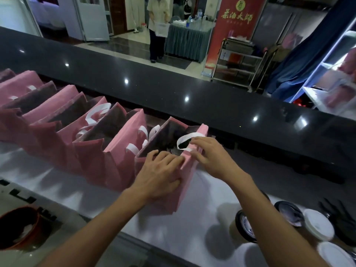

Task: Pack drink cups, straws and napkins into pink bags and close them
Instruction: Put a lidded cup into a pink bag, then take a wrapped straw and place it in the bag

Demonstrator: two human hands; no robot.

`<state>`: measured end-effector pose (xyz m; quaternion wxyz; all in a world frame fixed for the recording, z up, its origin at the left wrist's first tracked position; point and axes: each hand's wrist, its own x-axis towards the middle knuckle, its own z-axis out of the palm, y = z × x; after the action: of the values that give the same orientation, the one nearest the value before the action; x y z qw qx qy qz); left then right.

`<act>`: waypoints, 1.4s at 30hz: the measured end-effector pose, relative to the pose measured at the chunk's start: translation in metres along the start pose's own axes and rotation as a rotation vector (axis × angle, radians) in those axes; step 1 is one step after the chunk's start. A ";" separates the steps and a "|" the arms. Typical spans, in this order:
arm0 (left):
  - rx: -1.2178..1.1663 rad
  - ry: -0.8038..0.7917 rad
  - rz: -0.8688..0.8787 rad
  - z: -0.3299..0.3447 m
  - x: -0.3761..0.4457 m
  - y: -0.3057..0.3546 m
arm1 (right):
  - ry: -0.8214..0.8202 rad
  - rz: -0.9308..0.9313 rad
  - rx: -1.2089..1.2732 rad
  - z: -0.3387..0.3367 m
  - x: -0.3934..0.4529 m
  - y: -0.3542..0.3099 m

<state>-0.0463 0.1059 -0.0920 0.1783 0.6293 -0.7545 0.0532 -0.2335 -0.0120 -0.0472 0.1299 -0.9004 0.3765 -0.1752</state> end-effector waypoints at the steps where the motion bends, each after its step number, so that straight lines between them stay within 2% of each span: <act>1: -0.020 0.036 0.014 -0.001 0.001 0.002 | 0.009 0.044 0.009 -0.001 -0.003 0.004; 4: -0.098 0.138 0.043 -0.007 0.010 0.008 | 0.037 0.127 0.048 -0.006 -0.014 0.011; 7: -0.148 0.154 0.131 -0.012 0.029 0.016 | 0.051 0.201 0.036 -0.008 -0.026 0.020; 14: -0.231 0.021 0.402 0.004 0.069 0.072 | 0.115 0.541 -0.014 -0.021 -0.097 0.060; 20: -0.336 -0.106 0.592 0.031 0.083 0.145 | 0.262 0.868 0.015 -0.034 -0.204 0.075; 24: -0.325 -0.209 0.697 0.056 0.095 0.201 | 0.342 1.035 0.033 -0.045 -0.272 0.090; 31: -0.353 -0.321 0.780 0.093 0.120 0.307 | 0.467 1.186 0.057 -0.070 -0.362 0.139; 37: -0.358 -0.363 0.813 0.124 0.151 0.400 | 0.579 1.233 0.041 -0.108 -0.428 0.206; 42: -0.308 -0.372 0.827 0.154 0.175 0.462 | 0.558 1.306 0.134 -0.120 -0.469 0.274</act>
<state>-0.5502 -0.0103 -0.1100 0.0954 0.2416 -0.9598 -0.1059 -0.7636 0.1287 -0.1411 0.1623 -0.4024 0.8466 -0.3081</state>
